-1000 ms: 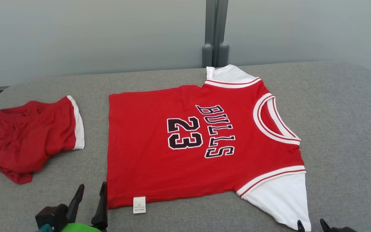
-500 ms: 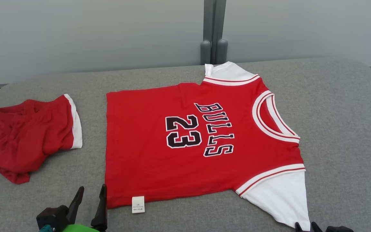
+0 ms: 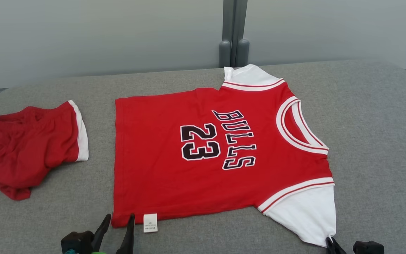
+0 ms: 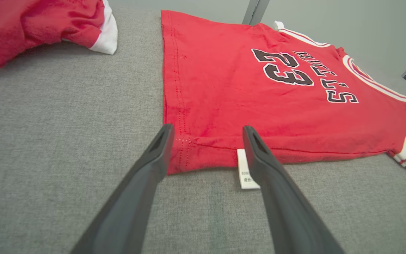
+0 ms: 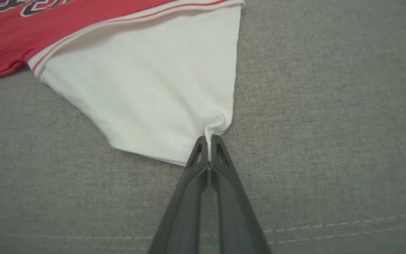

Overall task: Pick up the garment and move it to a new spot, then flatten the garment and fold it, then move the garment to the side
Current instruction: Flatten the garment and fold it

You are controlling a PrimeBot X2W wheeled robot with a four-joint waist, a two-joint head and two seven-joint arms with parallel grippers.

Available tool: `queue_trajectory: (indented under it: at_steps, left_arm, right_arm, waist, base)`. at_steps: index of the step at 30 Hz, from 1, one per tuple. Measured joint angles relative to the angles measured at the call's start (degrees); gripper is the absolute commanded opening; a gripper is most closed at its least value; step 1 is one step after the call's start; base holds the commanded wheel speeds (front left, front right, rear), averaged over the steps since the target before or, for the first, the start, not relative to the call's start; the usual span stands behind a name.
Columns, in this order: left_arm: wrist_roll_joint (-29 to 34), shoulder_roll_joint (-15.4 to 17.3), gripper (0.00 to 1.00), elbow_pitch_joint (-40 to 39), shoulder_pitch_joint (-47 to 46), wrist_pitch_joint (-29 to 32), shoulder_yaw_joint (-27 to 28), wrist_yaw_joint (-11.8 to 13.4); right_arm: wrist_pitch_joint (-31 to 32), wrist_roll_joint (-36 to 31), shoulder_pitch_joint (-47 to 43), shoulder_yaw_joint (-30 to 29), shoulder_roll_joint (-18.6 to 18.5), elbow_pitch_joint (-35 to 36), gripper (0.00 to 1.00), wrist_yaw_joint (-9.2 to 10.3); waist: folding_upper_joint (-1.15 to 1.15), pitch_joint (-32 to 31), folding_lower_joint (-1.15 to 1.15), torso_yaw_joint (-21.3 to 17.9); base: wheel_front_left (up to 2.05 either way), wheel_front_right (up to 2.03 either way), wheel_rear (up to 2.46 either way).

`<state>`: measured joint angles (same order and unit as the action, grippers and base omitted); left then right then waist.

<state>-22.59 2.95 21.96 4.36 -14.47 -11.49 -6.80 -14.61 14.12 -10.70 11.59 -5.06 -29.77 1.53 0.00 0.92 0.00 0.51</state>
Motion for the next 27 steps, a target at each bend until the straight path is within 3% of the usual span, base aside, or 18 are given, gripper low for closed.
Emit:
queue_trajectory:
  at_steps: [6, 27]
  left_arm:
    - [-0.5, 0.0, 1.0, 1.9, -2.3, 1.2, -1.6, -0.1]
    - [-1.9, 0.4, 1.0, 10.8, -4.7, 2.4, 1.4, 0.0]
  right_arm:
    - [0.0, 0.0, 1.2, 0.1, 0.0, -0.4, 0.0, -0.52]
    - [0.0, -0.1, 3.2, -0.8, 0.7, -1.3, 0.0, -1.01]
  waist:
    - [0.0, 0.5, 0.0, -0.9]
    - [0.0, 1.1, 0.0, -3.0]
  base:
    - [0.0, 0.0, 0.0]
    - [0.0, 0.0, 0.0]
